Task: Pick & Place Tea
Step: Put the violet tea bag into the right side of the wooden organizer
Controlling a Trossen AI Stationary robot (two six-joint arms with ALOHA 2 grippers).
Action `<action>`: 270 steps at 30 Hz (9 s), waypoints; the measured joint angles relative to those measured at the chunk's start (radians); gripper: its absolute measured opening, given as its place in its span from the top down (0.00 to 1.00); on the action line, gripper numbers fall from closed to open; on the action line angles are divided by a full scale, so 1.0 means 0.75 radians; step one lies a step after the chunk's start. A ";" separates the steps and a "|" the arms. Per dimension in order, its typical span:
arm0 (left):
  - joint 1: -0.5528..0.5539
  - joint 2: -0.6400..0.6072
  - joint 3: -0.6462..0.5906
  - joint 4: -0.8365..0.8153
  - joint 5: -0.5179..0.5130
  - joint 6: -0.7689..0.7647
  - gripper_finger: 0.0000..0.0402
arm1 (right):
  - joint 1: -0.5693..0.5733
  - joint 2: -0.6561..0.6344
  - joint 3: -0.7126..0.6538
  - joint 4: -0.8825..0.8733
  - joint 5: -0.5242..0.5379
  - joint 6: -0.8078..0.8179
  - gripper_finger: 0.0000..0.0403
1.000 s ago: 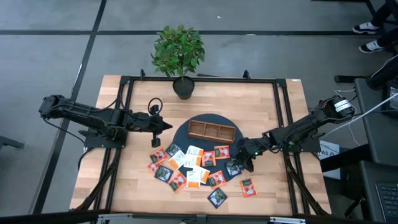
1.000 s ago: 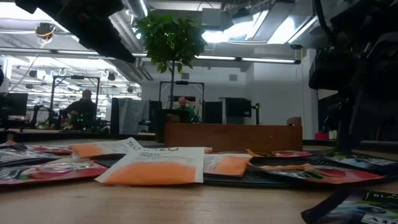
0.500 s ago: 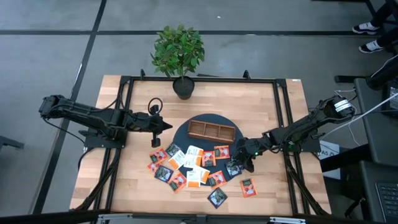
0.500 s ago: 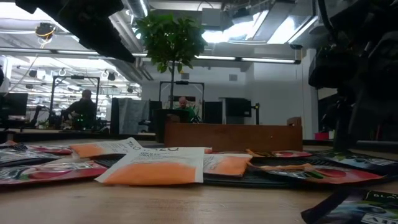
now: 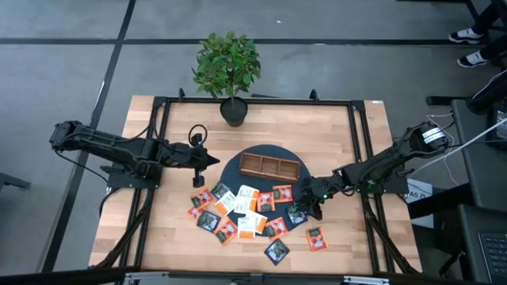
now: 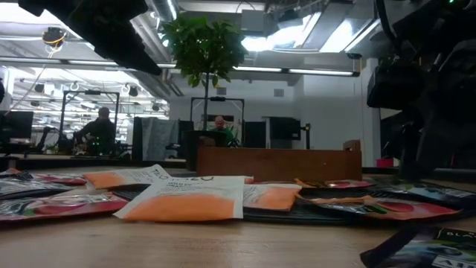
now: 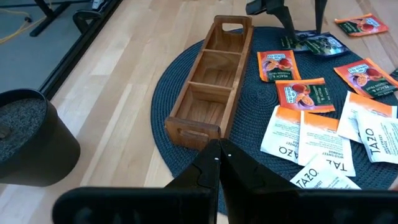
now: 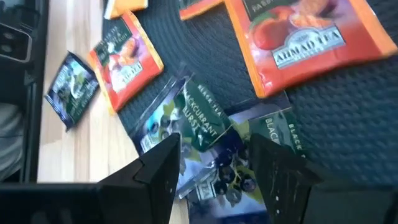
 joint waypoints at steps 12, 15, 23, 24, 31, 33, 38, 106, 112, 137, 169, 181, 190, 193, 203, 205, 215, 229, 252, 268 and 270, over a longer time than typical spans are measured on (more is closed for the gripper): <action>0.000 0.000 0.000 -0.002 0.000 0.000 0.99 | 0.000 0.033 0.000 0.033 0.002 -0.032 0.55; 0.000 -0.001 0.000 -0.002 0.000 0.000 0.99 | 0.000 0.033 0.000 0.031 -0.002 -0.039 0.61; 0.000 0.000 0.000 -0.003 0.000 0.000 0.99 | 0.000 0.033 0.000 0.020 -0.010 -0.038 0.89; 0.000 0.000 0.000 -0.003 0.000 0.000 0.99 | 0.000 0.033 0.000 0.020 -0.010 -0.038 0.93; 0.000 0.000 0.000 -0.003 0.000 0.000 0.99 | 0.000 0.033 0.000 0.020 -0.010 -0.003 0.97; 0.000 0.000 0.000 -0.005 0.001 0.000 0.99 | 0.000 0.033 0.000 0.020 -0.004 -0.002 0.99; 0.000 0.000 0.000 -0.006 0.002 0.000 0.99 | -0.001 0.033 0.000 0.020 0.048 -0.006 0.98; 0.000 0.000 0.000 -0.027 0.004 -0.001 0.99 | 0.122 0.176 0.001 0.285 0.157 -0.072 0.35; 0.000 0.000 0.000 -0.027 0.005 -0.001 0.99 | 0.123 0.182 0.001 0.292 0.157 -0.078 0.35; 0.000 -0.001 0.000 -0.028 0.005 -0.001 0.99 | 0.121 0.156 -0.002 0.192 0.336 -0.213 0.35; 0.000 0.117 0.000 0.129 0.096 -0.076 0.99 | 0.123 -0.134 0.000 -0.052 0.245 -0.100 0.35; 0.000 0.435 0.000 0.578 0.261 -0.070 0.99 | 0.123 -0.134 0.000 -0.056 0.199 -0.105 0.35; 0.000 0.481 0.000 0.607 0.261 -0.071 0.99 | 0.127 -0.133 0.000 0.018 0.190 -0.108 0.35; 0.000 0.481 0.000 0.608 0.261 -0.071 0.99 | 0.150 -0.133 0.001 0.045 0.176 -0.127 0.35; 0.000 0.481 0.000 0.608 0.257 -0.071 0.99 | 0.198 -0.133 0.004 0.083 0.270 -0.212 0.42; 0.000 0.481 0.000 0.607 0.258 -0.071 0.99 | 0.198 -0.133 0.005 0.076 0.270 -0.214 0.42; 0.000 0.481 0.000 0.607 0.260 -0.071 0.99 | 0.132 -0.132 0.086 0.021 0.213 -0.143 0.42; 0.000 0.481 0.000 0.600 0.261 -0.063 0.99 | 0.084 -0.055 0.405 -0.440 0.147 -0.444 0.42; 0.000 0.481 0.000 0.601 0.321 -0.070 0.99 | 0.061 -0.022 0.418 -0.434 0.226 -0.670 0.42; 0.000 0.481 0.000 0.601 0.320 -0.071 0.99 | 0.060 -0.013 0.418 -0.442 0.261 -0.675 0.42; 0.000 0.481 0.000 0.601 0.327 -0.071 0.99 | 0.057 -0.013 0.418 -0.441 0.198 -0.629 0.42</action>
